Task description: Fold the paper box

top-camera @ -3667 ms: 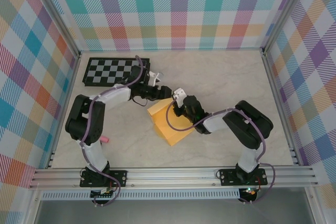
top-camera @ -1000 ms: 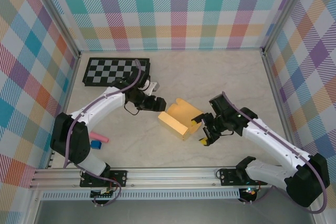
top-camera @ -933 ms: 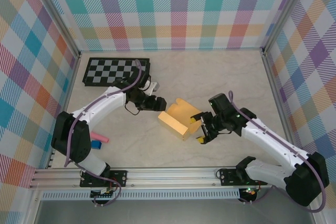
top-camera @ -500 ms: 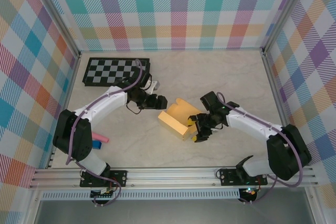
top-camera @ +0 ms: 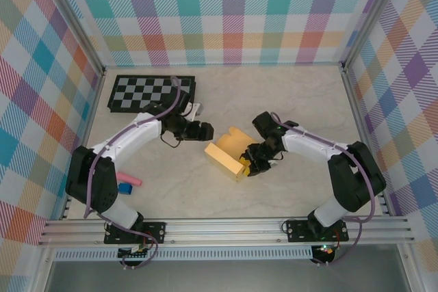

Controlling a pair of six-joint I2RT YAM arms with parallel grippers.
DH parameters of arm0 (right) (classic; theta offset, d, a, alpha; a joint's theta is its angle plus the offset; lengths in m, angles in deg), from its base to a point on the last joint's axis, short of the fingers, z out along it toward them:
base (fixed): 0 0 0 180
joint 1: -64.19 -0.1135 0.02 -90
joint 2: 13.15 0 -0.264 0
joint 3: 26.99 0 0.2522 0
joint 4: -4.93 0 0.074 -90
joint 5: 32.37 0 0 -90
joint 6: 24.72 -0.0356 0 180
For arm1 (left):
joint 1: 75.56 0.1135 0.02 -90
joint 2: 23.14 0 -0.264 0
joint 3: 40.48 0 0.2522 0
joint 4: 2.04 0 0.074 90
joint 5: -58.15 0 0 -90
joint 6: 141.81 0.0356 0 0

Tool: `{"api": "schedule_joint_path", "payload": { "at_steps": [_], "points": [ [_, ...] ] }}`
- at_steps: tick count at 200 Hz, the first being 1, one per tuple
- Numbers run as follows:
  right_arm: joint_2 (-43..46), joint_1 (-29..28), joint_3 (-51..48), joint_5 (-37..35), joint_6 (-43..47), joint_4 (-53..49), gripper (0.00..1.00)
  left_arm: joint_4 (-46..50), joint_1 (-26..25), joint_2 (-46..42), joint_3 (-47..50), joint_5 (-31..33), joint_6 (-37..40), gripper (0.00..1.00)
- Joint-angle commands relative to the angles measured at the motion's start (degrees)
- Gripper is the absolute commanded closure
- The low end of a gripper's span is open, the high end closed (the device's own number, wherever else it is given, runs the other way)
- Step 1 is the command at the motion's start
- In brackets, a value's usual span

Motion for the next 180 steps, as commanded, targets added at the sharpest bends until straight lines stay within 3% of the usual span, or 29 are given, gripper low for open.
{"api": "schedule_joint_path", "payload": {
  "at_steps": [1,35,97,145,180],
  "points": [
    [0.48,0.23,3.96,-2.64,7.29,-7.98,0.78,3.01,3.45,-3.83,-0.59,0.60,1.83,0.22],
    [3.55,0.19,3.42,-6.15,9.39,-8.80,0.92,3.56,6.23,-5.98,-0.91,0.45,1.90,0.22],
    [4.34,-2.91,15.09,-28.96,24.82,-21.00,1.00,0.72,8.00,-9.57,2.57,2.81,-1.65,0.21],
    [-0.70,-16.72,17.85,-56.86,40.39,-17.52,1.00,-6.18,8.82,-12.48,9.52,5.41,-8.30,0.21],
    [-4.61,-22.91,11.06,-65.46,51.80,-4.73,1.00,-10.26,9.04,-15.81,16.22,9.18,-13.67,0.20]
  ]
}}
